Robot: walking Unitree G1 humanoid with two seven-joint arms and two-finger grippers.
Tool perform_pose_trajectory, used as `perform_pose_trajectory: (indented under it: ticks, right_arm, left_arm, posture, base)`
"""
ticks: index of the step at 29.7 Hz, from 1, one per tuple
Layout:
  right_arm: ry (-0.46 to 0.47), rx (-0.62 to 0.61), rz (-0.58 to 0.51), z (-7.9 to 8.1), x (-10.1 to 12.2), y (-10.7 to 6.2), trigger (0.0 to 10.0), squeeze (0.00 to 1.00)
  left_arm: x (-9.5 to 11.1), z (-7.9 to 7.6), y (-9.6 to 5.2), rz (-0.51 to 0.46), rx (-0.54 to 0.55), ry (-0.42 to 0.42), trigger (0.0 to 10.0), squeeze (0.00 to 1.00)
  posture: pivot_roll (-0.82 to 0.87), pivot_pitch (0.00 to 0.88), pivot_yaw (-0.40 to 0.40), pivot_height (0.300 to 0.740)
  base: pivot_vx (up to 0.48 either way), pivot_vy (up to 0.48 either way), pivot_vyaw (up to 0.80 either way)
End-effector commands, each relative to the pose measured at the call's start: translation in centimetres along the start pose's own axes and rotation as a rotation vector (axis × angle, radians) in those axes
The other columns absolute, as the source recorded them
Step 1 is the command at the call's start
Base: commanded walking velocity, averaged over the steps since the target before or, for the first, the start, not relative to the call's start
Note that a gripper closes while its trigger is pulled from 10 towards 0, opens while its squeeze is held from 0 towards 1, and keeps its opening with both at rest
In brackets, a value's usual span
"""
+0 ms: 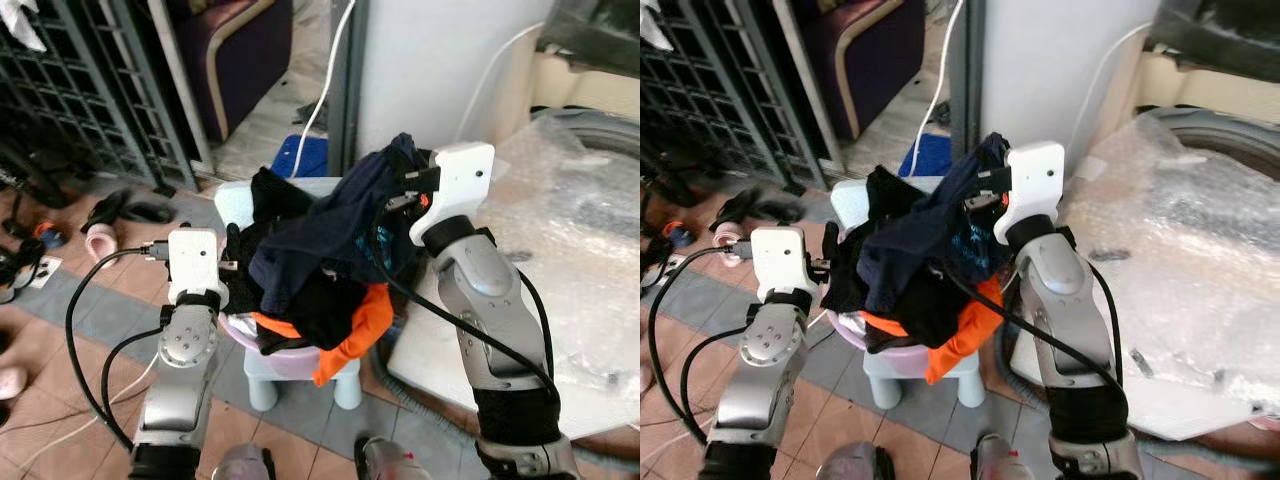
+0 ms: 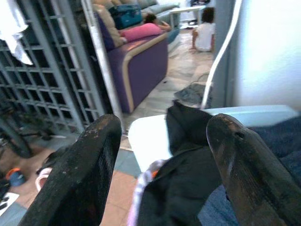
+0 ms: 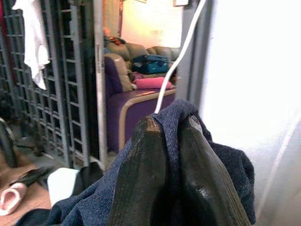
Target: Clothes washing
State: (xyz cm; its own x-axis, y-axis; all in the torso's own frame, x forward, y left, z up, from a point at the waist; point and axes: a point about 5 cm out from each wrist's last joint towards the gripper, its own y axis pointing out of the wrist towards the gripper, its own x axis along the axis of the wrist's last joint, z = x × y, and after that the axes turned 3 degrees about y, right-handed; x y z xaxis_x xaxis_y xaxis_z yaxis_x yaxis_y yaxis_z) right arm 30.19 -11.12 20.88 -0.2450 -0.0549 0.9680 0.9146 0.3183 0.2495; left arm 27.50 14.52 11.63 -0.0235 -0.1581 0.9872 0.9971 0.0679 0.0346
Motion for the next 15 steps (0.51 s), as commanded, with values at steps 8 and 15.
perform_pose_trajectory:
  ticks: [8,15]
  right_arm:
    - [-0.023,0.009,-0.032,0.23,0.53,0.37,10.0,0.00]
    - [-0.044,0.014,-0.052,0.24,0.84,0.61,10.0,0.00]
  left_arm:
    - [-0.17,-0.06,0.00,0.006,-0.010,0.003,10.0,0.00]
    - [-0.14,-0.10,0.12,0.002,-0.016,0.006,10.0,0.00]
  posture:
    - [-0.03,0.028,0.063,0.740]
    - [-0.03,0.025,0.066,0.740]
  base:
    - [0.000,-0.475,-0.05]
    - [0.000,-0.474,-0.69]
